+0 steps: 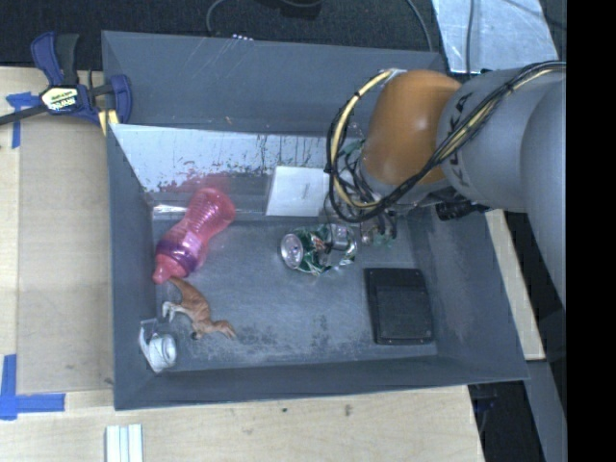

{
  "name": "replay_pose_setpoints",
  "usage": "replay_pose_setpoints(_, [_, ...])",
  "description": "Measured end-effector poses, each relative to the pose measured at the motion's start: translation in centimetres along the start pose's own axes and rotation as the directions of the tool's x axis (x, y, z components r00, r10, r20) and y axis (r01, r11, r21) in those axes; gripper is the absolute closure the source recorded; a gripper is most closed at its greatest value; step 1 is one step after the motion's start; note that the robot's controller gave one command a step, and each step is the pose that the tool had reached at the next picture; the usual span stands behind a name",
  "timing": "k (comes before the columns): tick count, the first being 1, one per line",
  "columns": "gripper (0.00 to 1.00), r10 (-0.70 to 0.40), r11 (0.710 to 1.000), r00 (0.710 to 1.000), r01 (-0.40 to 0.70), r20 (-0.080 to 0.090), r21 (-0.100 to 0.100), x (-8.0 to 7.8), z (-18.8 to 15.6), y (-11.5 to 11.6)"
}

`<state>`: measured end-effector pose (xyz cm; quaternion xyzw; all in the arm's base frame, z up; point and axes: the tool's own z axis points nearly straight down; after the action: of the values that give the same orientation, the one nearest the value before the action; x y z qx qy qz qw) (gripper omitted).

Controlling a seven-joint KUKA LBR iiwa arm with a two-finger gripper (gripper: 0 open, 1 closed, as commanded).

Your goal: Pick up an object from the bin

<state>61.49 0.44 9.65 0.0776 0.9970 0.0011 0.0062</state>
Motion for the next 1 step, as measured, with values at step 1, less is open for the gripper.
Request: replay_pose_setpoints(1, [1.0, 0.0, 1.0, 1.0, 0.0, 0.0, 0.0, 0.0, 0.0, 0.0])
